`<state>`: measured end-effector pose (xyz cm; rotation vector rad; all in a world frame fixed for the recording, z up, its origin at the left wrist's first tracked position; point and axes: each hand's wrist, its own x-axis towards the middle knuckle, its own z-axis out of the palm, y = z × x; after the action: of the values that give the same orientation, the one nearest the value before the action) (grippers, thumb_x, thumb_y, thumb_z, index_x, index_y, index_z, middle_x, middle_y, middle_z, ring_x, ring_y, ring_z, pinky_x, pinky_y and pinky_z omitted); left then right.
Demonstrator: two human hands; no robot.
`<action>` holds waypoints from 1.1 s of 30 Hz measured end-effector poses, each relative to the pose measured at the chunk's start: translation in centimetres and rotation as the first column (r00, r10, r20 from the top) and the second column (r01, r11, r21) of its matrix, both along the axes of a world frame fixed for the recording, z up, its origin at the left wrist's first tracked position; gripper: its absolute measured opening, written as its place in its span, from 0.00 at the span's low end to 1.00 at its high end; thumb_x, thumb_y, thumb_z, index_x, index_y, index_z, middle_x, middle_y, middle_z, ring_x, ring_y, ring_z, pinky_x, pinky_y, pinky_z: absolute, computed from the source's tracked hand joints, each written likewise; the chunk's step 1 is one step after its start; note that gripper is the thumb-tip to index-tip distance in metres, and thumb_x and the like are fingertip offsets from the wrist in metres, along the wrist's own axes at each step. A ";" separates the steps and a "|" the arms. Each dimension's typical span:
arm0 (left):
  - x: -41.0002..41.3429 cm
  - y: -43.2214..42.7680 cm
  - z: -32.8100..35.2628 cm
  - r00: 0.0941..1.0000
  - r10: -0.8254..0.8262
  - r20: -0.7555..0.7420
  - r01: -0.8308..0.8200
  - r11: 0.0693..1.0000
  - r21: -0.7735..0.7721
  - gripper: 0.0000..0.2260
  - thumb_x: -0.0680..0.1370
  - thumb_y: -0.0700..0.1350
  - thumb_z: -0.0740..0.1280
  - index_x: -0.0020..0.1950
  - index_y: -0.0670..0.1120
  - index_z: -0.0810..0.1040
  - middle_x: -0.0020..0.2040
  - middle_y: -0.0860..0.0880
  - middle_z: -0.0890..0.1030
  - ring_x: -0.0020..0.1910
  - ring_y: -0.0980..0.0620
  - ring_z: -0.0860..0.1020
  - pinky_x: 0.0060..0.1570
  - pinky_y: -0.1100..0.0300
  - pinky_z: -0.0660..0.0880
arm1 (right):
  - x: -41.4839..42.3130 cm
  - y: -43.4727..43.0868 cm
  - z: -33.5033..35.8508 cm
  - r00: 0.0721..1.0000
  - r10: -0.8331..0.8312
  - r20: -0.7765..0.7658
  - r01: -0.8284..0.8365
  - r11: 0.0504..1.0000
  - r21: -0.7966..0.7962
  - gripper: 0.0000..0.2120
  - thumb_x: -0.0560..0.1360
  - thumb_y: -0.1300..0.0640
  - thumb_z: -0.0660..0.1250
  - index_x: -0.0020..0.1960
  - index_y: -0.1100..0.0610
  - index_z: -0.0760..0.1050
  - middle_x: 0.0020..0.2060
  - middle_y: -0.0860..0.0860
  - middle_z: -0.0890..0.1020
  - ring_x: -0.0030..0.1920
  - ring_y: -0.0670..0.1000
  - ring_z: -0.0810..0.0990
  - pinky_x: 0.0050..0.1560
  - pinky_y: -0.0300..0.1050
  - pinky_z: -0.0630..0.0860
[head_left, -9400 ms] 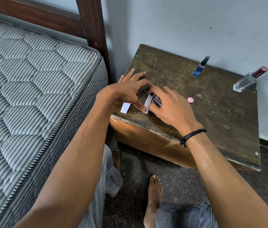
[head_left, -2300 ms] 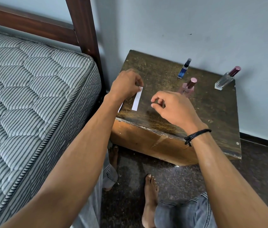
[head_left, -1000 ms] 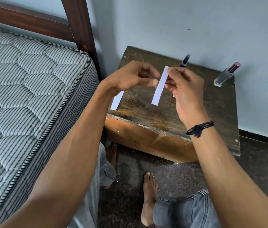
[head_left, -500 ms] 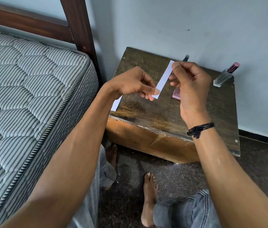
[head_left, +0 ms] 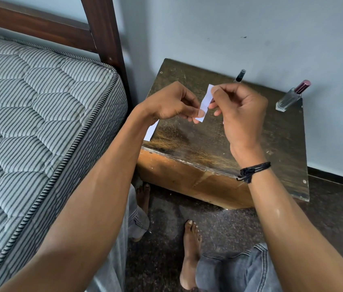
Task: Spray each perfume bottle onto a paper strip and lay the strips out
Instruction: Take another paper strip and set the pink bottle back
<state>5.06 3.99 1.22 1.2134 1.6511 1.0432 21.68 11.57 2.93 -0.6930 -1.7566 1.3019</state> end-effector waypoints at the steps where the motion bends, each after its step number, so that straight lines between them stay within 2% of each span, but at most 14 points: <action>1: 0.0 0.0 0.0 1.000 -0.007 -0.012 0.007 1.000 0.000 0.08 0.75 0.42 0.75 0.45 0.37 0.85 0.36 0.48 0.85 0.37 0.53 0.78 0.42 0.65 0.76 | 0.0 0.0 0.0 1.000 -0.024 0.003 0.024 1.000 -0.020 0.03 0.77 0.63 0.72 0.47 0.63 0.83 0.34 0.55 0.85 0.32 0.46 0.83 0.32 0.36 0.75; 5: 0.1 0.1 0.0 0.998 -0.032 -0.050 0.031 0.999 -0.019 0.05 0.76 0.42 0.75 0.43 0.40 0.86 0.34 0.51 0.84 0.35 0.55 0.78 0.41 0.67 0.74 | 0.0 0.3 0.0 0.999 -0.052 -0.001 0.052 0.999 -0.009 0.03 0.77 0.60 0.73 0.46 0.60 0.83 0.33 0.53 0.85 0.31 0.47 0.82 0.32 0.37 0.75; 8: 0.1 0.2 -0.1 0.995 -0.031 -0.093 0.030 0.999 -0.012 0.05 0.75 0.43 0.76 0.42 0.42 0.86 0.37 0.46 0.85 0.37 0.53 0.78 0.45 0.61 0.75 | -0.1 0.3 -0.4 0.999 -0.039 -0.008 0.039 0.999 0.036 0.03 0.77 0.60 0.72 0.45 0.58 0.83 0.33 0.51 0.85 0.34 0.48 0.84 0.37 0.41 0.78; 10: -0.1 0.2 -0.2 0.995 0.008 -0.099 -0.007 1.000 0.006 0.07 0.75 0.43 0.76 0.43 0.40 0.86 0.39 0.43 0.86 0.37 0.53 0.79 0.46 0.59 0.76 | -0.2 0.4 -0.7 0.999 -0.043 -0.009 0.044 0.997 0.069 0.02 0.78 0.61 0.72 0.46 0.58 0.83 0.35 0.53 0.85 0.34 0.46 0.84 0.38 0.40 0.79; 15: -0.8 0.0 -0.4 0.988 0.014 -0.153 -0.016 1.000 -0.010 0.07 0.74 0.46 0.77 0.43 0.42 0.87 0.41 0.43 0.86 0.39 0.49 0.80 0.52 0.47 0.79 | -0.4 1.2 -1.2 0.996 -0.085 -0.013 0.085 0.995 0.050 0.03 0.79 0.59 0.72 0.48 0.59 0.82 0.37 0.55 0.85 0.36 0.48 0.84 0.38 0.40 0.79; 17: -1.0 -0.2 -0.3 0.985 0.015 -0.174 -0.019 1.000 -0.020 0.06 0.73 0.46 0.78 0.43 0.43 0.87 0.41 0.44 0.86 0.40 0.51 0.82 0.54 0.47 0.79 | -0.4 1.3 -1.3 0.998 -0.062 -0.002 0.062 0.996 0.059 0.01 0.79 0.58 0.72 0.48 0.55 0.82 0.39 0.55 0.85 0.36 0.48 0.84 0.39 0.42 0.80; 20: -1.6 -0.5 -0.2 0.979 0.014 -0.204 -0.024 0.999 -0.044 0.03 0.72 0.46 0.78 0.42 0.48 0.87 0.39 0.47 0.87 0.40 0.54 0.84 0.56 0.50 0.80 | -0.6 1.4 -1.6 0.999 -0.030 0.029 0.027 0.996 0.088 0.04 0.78 0.56 0.73 0.46 0.48 0.82 0.40 0.48 0.86 0.37 0.47 0.84 0.43 0.47 0.81; 22: -1.9 -0.8 -0.3 0.975 0.011 -0.222 -0.027 0.997 -0.069 0.03 0.72 0.46 0.79 0.41 0.50 0.86 0.38 0.50 0.87 0.40 0.54 0.85 0.55 0.54 0.81 | -0.9 1.3 -1.9 0.999 -0.023 0.037 0.020 0.997 0.079 0.04 0.78 0.56 0.73 0.47 0.47 0.82 0.40 0.46 0.85 0.38 0.48 0.83 0.45 0.50 0.81; 25: -2.4 -1.3 -0.2 0.965 0.022 -0.261 -0.049 0.994 -0.098 0.06 0.72 0.48 0.79 0.42 0.46 0.87 0.36 0.50 0.86 0.40 0.49 0.85 0.51 0.56 0.80 | -1.8 1.2 -2.3 0.997 -0.022 0.073 0.017 0.997 0.071 0.01 0.78 0.55 0.73 0.48 0.50 0.83 0.42 0.47 0.86 0.41 0.53 0.84 0.48 0.52 0.82; 28: -2.7 -1.6 -0.2 0.961 0.047 -0.273 -0.082 0.989 -0.119 0.07 0.73 0.48 0.78 0.42 0.44 0.86 0.34 0.51 0.85 0.36 0.52 0.83 0.46 0.59 0.80 | -3.2 1.2 -2.1 0.994 -0.030 0.105 0.025 0.999 0.047 0.02 0.79 0.57 0.72 0.49 0.53 0.83 0.42 0.49 0.85 0.39 0.47 0.83 0.47 0.48 0.81; 30: -2.9 -1.8 -0.4 0.957 0.073 -0.282 -0.114 0.985 -0.132 0.07 0.73 0.47 0.78 0.41 0.44 0.86 0.33 0.51 0.85 0.34 0.56 0.82 0.43 0.62 0.78 | -4.4 1.0 -2.0 0.990 -0.049 0.135 0.042 0.998 0.049 0.05 0.79 0.57 0.72 0.46 0.47 0.82 0.41 0.49 0.85 0.38 0.46 0.83 0.47 0.50 0.82; 33: -3.6 -2.0 -1.0 0.957 0.135 -0.256 -0.176 0.974 -0.145 0.06 0.74 0.46 0.77 0.38 0.46 0.86 0.33 0.51 0.85 0.34 0.57 0.81 0.45 0.60 0.78 | -6.1 1.2 -2.3 0.982 -0.080 0.172 0.075 0.997 0.032 0.07 0.78 0.54 0.72 0.43 0.43 0.80 0.38 0.47 0.85 0.38 0.48 0.84 0.49 0.56 0.83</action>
<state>1.42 2.00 0.23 1.1501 2.0114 0.8538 15.58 12.77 0.65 -0.8740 -1.8620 1.1944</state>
